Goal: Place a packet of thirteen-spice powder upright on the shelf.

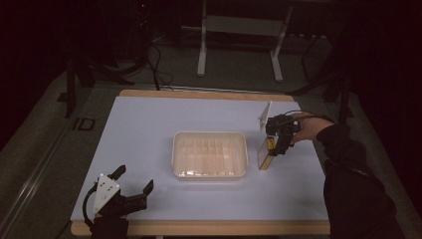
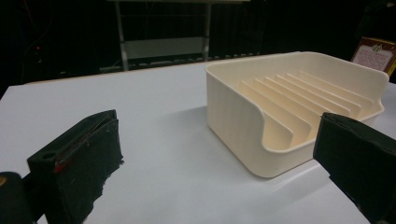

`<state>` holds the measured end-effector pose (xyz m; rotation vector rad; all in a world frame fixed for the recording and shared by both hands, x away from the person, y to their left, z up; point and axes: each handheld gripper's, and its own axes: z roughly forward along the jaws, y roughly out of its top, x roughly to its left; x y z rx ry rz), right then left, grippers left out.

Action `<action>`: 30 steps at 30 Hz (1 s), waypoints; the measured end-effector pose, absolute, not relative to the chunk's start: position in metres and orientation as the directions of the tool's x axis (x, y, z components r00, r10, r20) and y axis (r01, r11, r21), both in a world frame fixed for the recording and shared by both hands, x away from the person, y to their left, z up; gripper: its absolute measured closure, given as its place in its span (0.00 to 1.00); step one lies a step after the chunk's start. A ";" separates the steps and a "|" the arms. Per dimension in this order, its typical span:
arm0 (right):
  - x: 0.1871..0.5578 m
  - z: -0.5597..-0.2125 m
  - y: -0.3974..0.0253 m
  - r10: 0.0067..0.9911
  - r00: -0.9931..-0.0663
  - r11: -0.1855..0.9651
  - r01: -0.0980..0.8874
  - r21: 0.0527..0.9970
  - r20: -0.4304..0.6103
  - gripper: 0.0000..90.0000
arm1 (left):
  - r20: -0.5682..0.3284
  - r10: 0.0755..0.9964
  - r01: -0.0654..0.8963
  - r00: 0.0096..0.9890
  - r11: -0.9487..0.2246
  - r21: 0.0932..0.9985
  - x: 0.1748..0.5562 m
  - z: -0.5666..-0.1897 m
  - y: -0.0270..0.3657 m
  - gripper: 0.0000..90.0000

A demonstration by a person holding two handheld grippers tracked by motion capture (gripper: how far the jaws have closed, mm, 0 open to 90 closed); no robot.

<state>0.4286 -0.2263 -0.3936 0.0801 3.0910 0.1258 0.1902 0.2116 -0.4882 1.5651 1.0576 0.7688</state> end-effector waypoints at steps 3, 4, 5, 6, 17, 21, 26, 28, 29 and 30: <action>0.430 -0.400 -0.225 0.044 -0.999 0.996 0.043 0.073 -0.013 0.31 | -0.041 0.914 0.244 0.404 -0.064 0.968 0.190 -0.488 0.211 0.01; 0.430 -0.401 -0.225 0.045 -0.999 0.997 0.044 0.063 -0.002 0.31 | -0.041 0.914 0.244 0.403 -0.064 0.968 0.190 -0.488 0.211 0.01; 0.430 -0.401 -0.225 0.045 -0.999 0.997 0.044 0.063 -0.002 0.31 | -0.041 0.915 0.245 0.401 -0.065 0.967 0.189 -0.488 0.211 0.01; 0.431 -0.403 -0.225 0.041 -0.999 0.998 0.041 0.057 0.004 0.34 | -0.041 0.914 0.247 0.403 -0.065 0.967 0.189 -0.488 0.211 0.01; 0.429 -0.397 -0.224 0.025 -0.999 0.999 0.026 0.036 0.027 0.35 | -0.042 0.912 0.247 0.407 -0.066 0.967 0.189 -0.488 0.211 0.01; 0.427 -0.390 -0.224 0.031 -0.999 0.999 0.032 0.030 0.023 0.35 | -0.037 0.910 0.249 0.412 -0.073 0.966 0.189 -0.488 0.210 0.01; 0.424 -0.379 -0.224 0.032 -0.999 0.999 0.033 0.041 0.016 0.35 | -0.034 0.910 0.249 0.413 -0.077 0.966 0.189 -0.488 0.210 0.01; 0.423 -0.374 -0.224 0.025 -1.000 0.998 0.025 0.058 0.008 0.35 | -0.031 0.910 0.248 0.413 -0.079 0.966 0.189 -0.488 0.209 0.01; 0.422 -0.373 -0.224 0.021 -1.000 0.998 0.021 0.065 0.009 0.35 | -0.032 0.910 0.247 0.414 -0.079 0.966 0.189 -0.488 0.209 0.01; 0.422 -0.370 -0.224 0.020 -1.000 0.997 0.021 0.072 0.012 0.35 | -0.032 0.910 0.247 0.414 -0.078 0.966 0.189 -0.488 0.209 0.01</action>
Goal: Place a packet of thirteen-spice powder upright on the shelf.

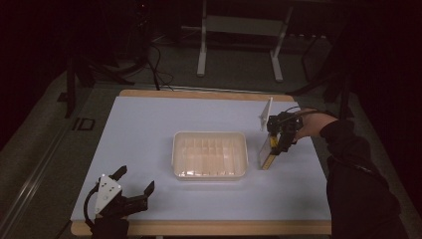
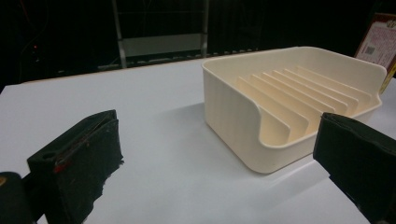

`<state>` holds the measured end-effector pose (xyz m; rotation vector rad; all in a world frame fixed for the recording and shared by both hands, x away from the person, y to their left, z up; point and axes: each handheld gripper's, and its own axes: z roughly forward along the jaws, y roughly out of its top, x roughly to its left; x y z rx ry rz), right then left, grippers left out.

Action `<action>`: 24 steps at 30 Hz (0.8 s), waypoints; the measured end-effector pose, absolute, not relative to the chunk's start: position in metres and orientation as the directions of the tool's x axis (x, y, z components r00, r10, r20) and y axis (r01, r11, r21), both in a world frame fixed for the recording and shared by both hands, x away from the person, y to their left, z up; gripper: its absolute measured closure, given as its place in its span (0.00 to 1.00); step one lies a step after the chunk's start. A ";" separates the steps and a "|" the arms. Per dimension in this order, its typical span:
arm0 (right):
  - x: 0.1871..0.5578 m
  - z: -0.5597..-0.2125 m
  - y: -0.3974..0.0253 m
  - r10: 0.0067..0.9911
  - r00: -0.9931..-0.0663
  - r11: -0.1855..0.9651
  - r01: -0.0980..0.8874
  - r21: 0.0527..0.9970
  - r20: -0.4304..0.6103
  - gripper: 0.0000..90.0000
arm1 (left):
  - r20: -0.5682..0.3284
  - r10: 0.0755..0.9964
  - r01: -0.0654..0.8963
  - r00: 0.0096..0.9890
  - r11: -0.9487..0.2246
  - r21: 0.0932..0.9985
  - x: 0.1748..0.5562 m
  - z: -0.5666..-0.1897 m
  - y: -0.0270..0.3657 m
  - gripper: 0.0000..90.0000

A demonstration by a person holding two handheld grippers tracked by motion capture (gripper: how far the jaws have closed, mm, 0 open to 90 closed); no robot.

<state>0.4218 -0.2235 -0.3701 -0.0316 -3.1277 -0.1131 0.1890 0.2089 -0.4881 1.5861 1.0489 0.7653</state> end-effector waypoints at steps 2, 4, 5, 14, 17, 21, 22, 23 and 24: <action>0.421 -0.367 -0.223 0.017 -1.000 0.997 0.018 0.074 0.012 0.35 | -0.033 0.909 0.247 0.416 -0.078 0.966 0.189 -0.488 0.208 0.01; 0.420 -0.363 -0.223 0.021 -1.000 0.997 0.022 0.070 0.020 0.35 | -0.030 0.908 0.248 0.419 -0.083 0.965 0.189 -0.488 0.208 0.01; 0.419 -0.361 -0.223 0.021 -1.000 0.997 0.023 0.070 0.022 0.35 | -0.029 0.907 0.248 0.421 -0.084 0.965 0.189 -0.488 0.208 0.01; 0.417 -0.347 -0.222 0.039 -0.999 0.997 0.040 0.060 0.021 0.35 | -0.008 0.901 0.266 0.433 -0.120 0.957 0.191 -0.490 0.207 0.01; 0.417 -0.342 -0.221 0.034 -0.999 0.998 0.035 0.058 0.016 0.35 | -0.005 0.899 0.270 0.437 -0.125 0.955 0.191 -0.491 0.207 0.01; 0.415 -0.334 -0.216 0.020 -1.000 0.998 0.020 0.056 0.002 0.35 | 0.005 0.896 0.265 0.444 -0.137 0.955 0.192 -0.492 0.207 0.01; 0.415 -0.331 -0.214 0.020 -1.000 0.998 0.020 0.055 0.001 0.35 | 0.008 0.896 0.265 0.445 -0.140 0.954 0.192 -0.492 0.207 0.01; 0.414 -0.329 -0.213 0.017 -1.000 0.998 0.017 0.054 0.000 0.35 | 0.011 0.892 0.262 0.452 -0.144 0.954 0.192 -0.492 0.207 0.01; 0.413 -0.326 -0.211 0.009 -1.000 0.998 0.009 0.056 -0.006 0.35 | 0.012 0.890 0.258 0.456 -0.145 0.955 0.192 -0.492 0.207 0.01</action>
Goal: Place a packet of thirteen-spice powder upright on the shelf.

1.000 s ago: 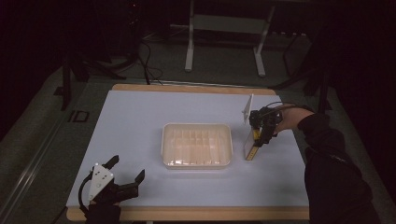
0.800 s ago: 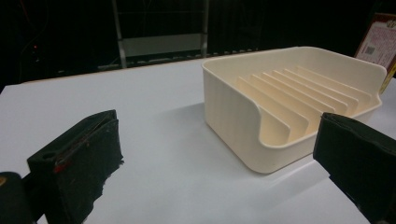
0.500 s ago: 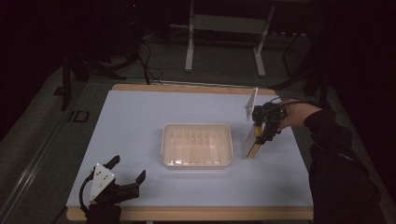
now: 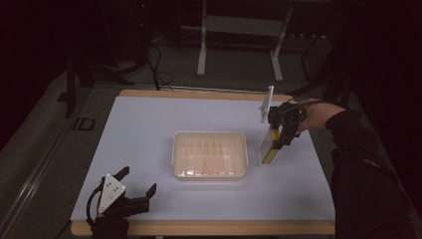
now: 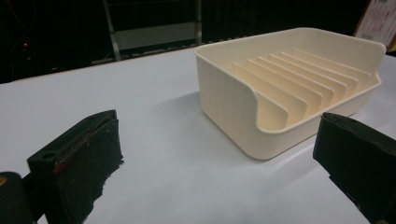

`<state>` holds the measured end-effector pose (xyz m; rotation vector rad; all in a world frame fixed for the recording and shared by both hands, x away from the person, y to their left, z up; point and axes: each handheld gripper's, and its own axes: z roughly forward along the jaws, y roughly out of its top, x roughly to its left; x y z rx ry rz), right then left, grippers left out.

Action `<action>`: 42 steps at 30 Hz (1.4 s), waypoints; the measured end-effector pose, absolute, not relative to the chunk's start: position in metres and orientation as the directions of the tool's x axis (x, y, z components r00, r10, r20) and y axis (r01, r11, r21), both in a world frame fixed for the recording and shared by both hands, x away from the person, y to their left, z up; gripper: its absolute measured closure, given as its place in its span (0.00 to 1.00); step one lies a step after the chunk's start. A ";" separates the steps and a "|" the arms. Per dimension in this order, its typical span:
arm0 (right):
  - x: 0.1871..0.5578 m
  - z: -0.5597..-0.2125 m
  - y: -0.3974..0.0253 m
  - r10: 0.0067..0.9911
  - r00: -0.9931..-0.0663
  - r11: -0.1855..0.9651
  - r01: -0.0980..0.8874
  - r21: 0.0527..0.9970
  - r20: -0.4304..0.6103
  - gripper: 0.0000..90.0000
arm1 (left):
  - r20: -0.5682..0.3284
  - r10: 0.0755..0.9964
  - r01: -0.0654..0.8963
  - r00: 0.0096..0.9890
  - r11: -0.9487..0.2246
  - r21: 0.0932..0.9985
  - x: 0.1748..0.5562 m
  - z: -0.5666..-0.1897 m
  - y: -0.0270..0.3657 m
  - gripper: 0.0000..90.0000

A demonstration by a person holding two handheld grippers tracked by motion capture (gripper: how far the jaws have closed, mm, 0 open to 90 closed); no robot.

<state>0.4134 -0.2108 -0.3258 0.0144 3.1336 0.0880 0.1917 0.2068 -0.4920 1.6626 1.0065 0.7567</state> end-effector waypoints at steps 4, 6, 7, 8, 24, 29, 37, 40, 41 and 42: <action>0.411 -0.315 -0.205 -0.002 -1.000 0.998 -0.003 0.063 -0.019 0.35 | 0.017 0.879 0.248 0.477 -0.153 0.957 0.191 -0.492 0.205 0.01; 0.409 -0.311 -0.202 -0.003 -1.000 0.998 -0.004 0.063 -0.019 0.35 | 0.021 0.873 0.241 0.487 -0.158 0.958 0.191 -0.492 0.204 0.01; 0.409 -0.309 -0.201 -0.004 -1.000 0.998 -0.005 0.059 -0.022 0.35 | 0.022 0.871 0.242 0.490 -0.160 0.957 0.191 -0.492 0.204 0.01; 0.408 -0.307 -0.200 -0.009 -1.000 0.998 -0.010 0.060 -0.026 0.35 | 0.018 0.866 0.237 0.500 -0.157 0.959 0.191 -0.492 0.204 0.01; 0.399 -0.289 -0.171 -0.059 -0.998 0.993 -0.062 0.103 -0.031 0.35 | 0.023 0.836 0.208 0.548 -0.164 0.964 0.189 -0.490 0.200 0.01; 0.397 -0.289 -0.156 -0.088 -0.995 0.987 -0.093 0.133 -0.041 0.35 | 0.019 0.805 0.207 0.592 -0.176 0.962 0.189 -0.491 0.197 0.01; 0.395 -0.294 -0.137 -0.122 -0.992 0.981 -0.126 0.148 -0.039 0.35 | 0.024 0.799 0.198 0.601 -0.179 0.964 0.189 -0.490 0.196 0.01; 0.395 -0.295 -0.132 -0.129 -0.991 0.976 -0.133 0.171 -0.031 0.35 | 0.028 0.796 0.197 0.604 -0.183 0.963 0.189 -0.491 0.196 0.01; 0.395 -0.296 -0.131 -0.131 -0.991 0.974 -0.134 0.181 -0.031 0.35 | 0.029 0.796 0.195 0.605 -0.184 0.963 0.189 -0.491 0.196 0.01; 0.395 -0.296 -0.129 -0.133 -0.991 0.973 -0.136 0.188 -0.032 0.35 | 0.029 0.795 0.195 0.606 -0.184 0.963 0.189 -0.491 0.196 0.01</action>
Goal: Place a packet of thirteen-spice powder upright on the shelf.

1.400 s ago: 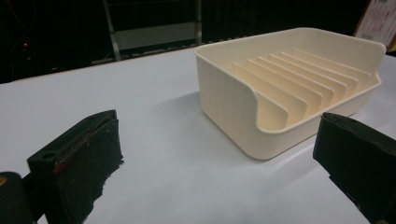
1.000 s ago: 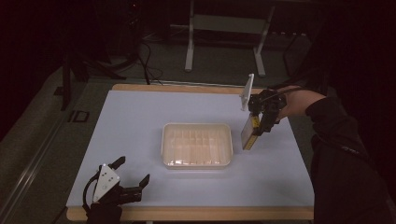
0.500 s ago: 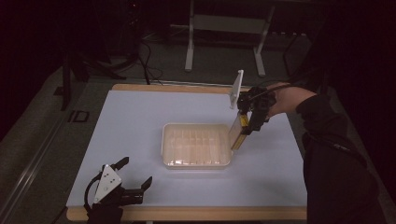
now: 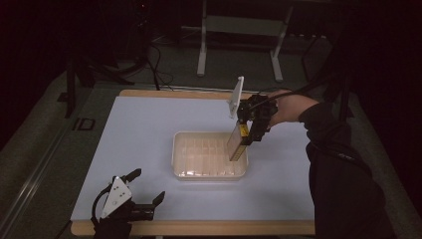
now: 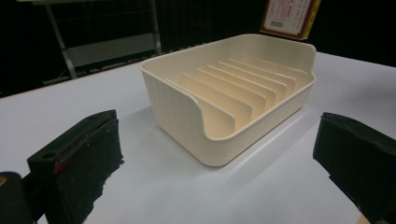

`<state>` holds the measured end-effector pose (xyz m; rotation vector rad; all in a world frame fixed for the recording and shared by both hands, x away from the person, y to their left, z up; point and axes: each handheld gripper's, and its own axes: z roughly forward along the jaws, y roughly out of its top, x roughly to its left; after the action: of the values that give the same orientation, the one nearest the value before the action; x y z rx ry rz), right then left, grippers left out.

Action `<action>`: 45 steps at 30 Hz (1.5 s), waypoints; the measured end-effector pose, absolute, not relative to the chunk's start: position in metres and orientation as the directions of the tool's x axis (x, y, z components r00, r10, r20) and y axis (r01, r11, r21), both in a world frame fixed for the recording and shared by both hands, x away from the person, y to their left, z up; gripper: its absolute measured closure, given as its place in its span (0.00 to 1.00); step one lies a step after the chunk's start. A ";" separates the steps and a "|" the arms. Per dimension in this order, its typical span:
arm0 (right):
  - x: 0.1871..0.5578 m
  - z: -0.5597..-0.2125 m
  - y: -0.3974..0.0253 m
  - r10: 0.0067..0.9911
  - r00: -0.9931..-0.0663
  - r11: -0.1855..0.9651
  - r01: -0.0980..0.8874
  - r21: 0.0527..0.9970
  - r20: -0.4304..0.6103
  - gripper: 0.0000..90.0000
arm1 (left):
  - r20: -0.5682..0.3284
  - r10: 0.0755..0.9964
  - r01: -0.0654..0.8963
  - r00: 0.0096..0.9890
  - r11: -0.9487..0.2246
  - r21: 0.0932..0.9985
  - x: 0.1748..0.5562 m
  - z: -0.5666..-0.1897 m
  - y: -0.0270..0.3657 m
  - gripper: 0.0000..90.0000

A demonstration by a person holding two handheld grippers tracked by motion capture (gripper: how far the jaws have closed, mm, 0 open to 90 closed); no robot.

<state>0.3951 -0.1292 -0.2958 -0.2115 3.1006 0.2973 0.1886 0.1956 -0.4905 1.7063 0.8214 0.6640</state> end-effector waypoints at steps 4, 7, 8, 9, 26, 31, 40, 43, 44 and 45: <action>0.395 -0.298 -0.121 -0.148 -0.988 0.967 -0.153 0.202 -0.038 0.35 | 0.029 0.795 0.195 0.606 -0.183 0.963 0.189 -0.491 0.196 0.01; 0.395 -0.299 -0.118 -0.152 -0.988 0.965 -0.156 0.211 -0.036 0.35 | 0.030 0.794 0.193 0.607 -0.184 0.964 0.189 -0.490 0.196 0.01; 0.395 -0.299 -0.117 -0.155 -0.987 0.963 -0.159 0.219 -0.038 0.35 | 0.032 0.795 0.193 0.606 -0.186 0.963 0.189 -0.490 0.196 0.01; 0.395 -0.300 -0.116 -0.156 -0.987 0.960 -0.161 0.229 -0.039 0.35 | 0.032 0.794 0.192 0.607 -0.186 0.963 0.189 -0.490 0.196 0.01; 0.417 -0.329 -0.121 -0.124 -0.992 0.911 -0.114 0.396 0.000 0.35 | 0.031 0.796 0.187 0.605 -0.180 0.966 0.188 -0.490 0.198 0.01; 0.424 -0.337 -0.126 -0.095 -0.995 0.904 -0.076 0.420 0.024 0.35 | 0.035 0.797 0.185 0.603 -0.183 0.965 0.189 -0.490 0.198 0.01; 0.426 -0.348 -0.121 -0.098 -0.995 0.907 -0.079 0.415 0.026 0.35 | 0.047 0.799 0.181 0.599 -0.193 0.964 0.188 -0.489 0.198 0.01; 0.427 -0.353 -0.119 -0.092 -0.995 0.913 -0.072 0.403 0.030 0.35 | 0.048 0.798 0.181 0.600 -0.194 0.964 0.188 -0.490 0.197 0.01; 0.428 -0.354 -0.119 -0.092 -0.995 0.914 -0.072 0.400 0.029 0.35 | 0.051 0.797 0.180 0.601 -0.197 0.964 0.188 -0.489 0.197 0.01; 0.428 -0.356 -0.118 -0.084 -0.996 0.916 -0.063 0.396 0.035 0.35 | 0.051 0.797 0.180 0.602 -0.198 0.964 0.188 -0.489 0.197 0.01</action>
<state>0.4284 -0.1185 -0.3559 -0.1202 3.1249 0.6433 0.1880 0.1970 -0.4894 1.7112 0.8108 0.6883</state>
